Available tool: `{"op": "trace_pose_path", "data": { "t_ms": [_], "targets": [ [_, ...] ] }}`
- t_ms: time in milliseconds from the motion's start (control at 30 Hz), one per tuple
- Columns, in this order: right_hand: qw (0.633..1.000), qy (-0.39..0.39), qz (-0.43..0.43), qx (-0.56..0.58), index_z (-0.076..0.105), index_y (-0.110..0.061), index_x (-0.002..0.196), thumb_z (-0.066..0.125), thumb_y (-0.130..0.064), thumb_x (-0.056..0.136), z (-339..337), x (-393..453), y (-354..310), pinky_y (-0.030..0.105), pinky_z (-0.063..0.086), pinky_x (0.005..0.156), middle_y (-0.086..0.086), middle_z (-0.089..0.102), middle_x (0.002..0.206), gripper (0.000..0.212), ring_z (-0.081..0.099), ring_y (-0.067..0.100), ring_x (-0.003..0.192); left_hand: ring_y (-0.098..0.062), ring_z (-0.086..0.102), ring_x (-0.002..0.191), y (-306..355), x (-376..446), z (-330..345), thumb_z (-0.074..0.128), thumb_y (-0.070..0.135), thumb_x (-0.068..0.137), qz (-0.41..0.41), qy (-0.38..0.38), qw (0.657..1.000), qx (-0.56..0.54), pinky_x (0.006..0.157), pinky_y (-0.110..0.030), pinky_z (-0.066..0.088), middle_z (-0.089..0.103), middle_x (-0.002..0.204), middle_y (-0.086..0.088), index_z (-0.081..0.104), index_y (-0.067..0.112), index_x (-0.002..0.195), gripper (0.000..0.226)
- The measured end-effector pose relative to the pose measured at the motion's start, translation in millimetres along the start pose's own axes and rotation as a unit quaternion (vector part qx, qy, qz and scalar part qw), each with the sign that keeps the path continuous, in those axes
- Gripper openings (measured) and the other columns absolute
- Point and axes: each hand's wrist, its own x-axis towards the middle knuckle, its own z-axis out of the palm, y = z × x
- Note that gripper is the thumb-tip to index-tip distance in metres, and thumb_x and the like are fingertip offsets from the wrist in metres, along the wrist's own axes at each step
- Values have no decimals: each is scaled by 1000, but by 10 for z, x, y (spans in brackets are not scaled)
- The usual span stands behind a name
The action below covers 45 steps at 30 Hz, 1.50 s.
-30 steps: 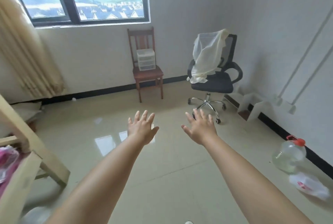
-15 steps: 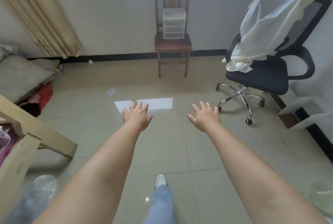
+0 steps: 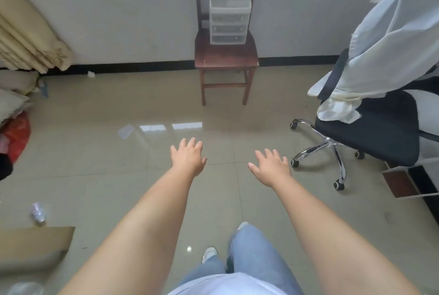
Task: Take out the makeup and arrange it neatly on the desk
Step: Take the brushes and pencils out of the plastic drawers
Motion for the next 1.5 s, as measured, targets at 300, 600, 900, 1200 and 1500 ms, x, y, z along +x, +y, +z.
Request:
{"op": "trace_pose_path", "data": {
  "t_ms": [300,600,900,1200,1500],
  "targets": [
    [1000,7,-7,2,18,-21,145,26,-47,96,-1489,2264,317,45,9,115,7,14,154,56,5,27,143,-22,4,144,538,2156,-1272,31,40,98,-10,11,1000,-21,114,-46,13,8,157,1,15,21,146,54],
    [999,-26,-35,-32,18,-21,145,24,-46,96,-2786,3947,303,45,9,115,6,16,154,55,5,26,144,-21,4,144,595,3776,-2253,32,39,97,-49,-13,997,-56,114,-46,14,7,157,3,16,21,146,54],
    [999,-19,-35,-12,21,-18,144,25,-43,97,-3769,5787,-89,43,17,114,6,24,151,54,13,25,142,-22,2,145,425,5751,-3181,29,38,98,-18,4,997,-71,115,-45,14,5,157,1,12,20,147,54],
    [964,-45,-24,261,33,-8,139,34,-33,98,-4081,7116,-559,32,31,104,10,39,143,48,36,25,132,-22,4,145,300,7127,-3665,37,33,96,13,44,996,-71,114,-43,17,11,156,0,19,17,145,54],
    [444,-88,183,873,51,-7,94,46,-1,92,-3878,8038,-926,39,30,111,7,56,96,8,53,20,103,-40,56,114,33,7903,-3230,38,28,79,93,139,986,-23,86,-55,47,57,126,-22,60,3,116,50]
  ]
}}
